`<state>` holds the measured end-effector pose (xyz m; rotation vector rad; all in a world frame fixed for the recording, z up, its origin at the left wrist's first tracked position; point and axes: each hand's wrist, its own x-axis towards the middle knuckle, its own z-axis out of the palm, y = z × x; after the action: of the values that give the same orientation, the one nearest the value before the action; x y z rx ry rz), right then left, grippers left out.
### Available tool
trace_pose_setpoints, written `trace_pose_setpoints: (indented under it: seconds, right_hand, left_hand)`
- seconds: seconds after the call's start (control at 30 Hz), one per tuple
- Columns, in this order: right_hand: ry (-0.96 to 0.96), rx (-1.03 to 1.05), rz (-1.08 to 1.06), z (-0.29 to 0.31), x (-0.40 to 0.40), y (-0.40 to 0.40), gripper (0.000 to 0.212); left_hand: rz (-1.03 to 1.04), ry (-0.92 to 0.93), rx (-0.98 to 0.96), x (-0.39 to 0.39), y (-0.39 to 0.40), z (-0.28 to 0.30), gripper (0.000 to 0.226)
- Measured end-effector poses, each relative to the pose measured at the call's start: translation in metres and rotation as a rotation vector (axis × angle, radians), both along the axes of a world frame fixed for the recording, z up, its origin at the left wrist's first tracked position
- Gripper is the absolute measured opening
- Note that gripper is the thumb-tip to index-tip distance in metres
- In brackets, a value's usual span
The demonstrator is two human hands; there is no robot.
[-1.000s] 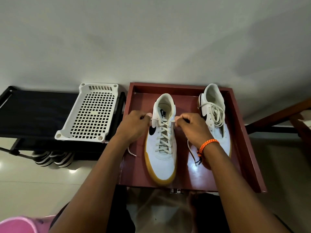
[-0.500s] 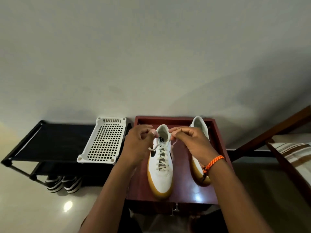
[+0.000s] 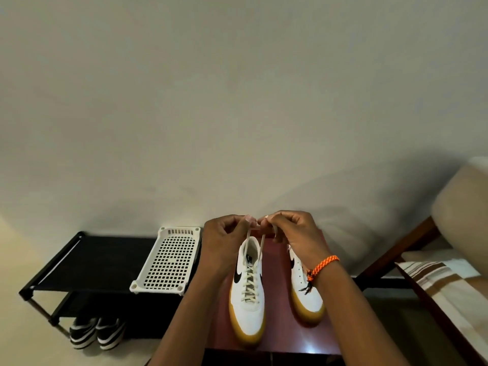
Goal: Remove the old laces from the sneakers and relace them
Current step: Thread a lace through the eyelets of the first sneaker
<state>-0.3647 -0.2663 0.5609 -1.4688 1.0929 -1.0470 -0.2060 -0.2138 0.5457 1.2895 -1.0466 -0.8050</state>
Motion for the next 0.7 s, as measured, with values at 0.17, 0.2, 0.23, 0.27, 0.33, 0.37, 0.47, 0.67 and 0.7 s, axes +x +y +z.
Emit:
trace_pose_setpoints:
  seconds: [0.17,0.2,0.23,0.27,0.33,0.37,0.47,0.67,0.7]
  right_hand:
    - [-0.081,-0.021,0.010,0.023,0.002,0.005,0.024]
    - [-0.095,-0.026,0.007,0.027,0.002,0.006,0.024]
    - [-0.106,-0.033,0.003,0.030,0.003,0.007,0.023]
    - [-0.117,-0.040,-0.002,0.032,0.003,0.008,0.022]
    - [-0.130,-0.049,-0.024,0.033,0.005,0.008,0.022]
    - [-0.138,-0.051,-0.034,0.033,0.006,0.009,0.022]
    - [-0.132,-0.079,-0.054,0.032,0.010,0.011,0.027]
    - [-0.083,-0.220,-0.111,0.029,0.019,0.009,0.027]
    - [-0.080,-0.241,-0.129,0.029,0.021,0.008,0.026]
  left_hand:
    - [0.053,-0.001,-0.003,0.002,0.001,0.020,0.017]
    - [0.061,0.001,-0.014,0.001,-0.001,0.023,0.016]
    - [0.068,0.005,-0.027,0.000,-0.002,0.025,0.015]
    - [0.072,0.007,-0.040,-0.001,-0.003,0.028,0.015]
    - [0.067,0.012,-0.063,-0.005,-0.004,0.030,0.018]
    - [0.063,0.014,-0.071,-0.006,-0.005,0.030,0.019]
    - [0.085,-0.018,-0.077,-0.007,-0.006,0.030,0.012]
    - [0.160,0.009,-0.077,-0.008,-0.013,0.040,0.020]
    - [0.163,0.013,-0.074,-0.008,-0.015,0.042,0.019]
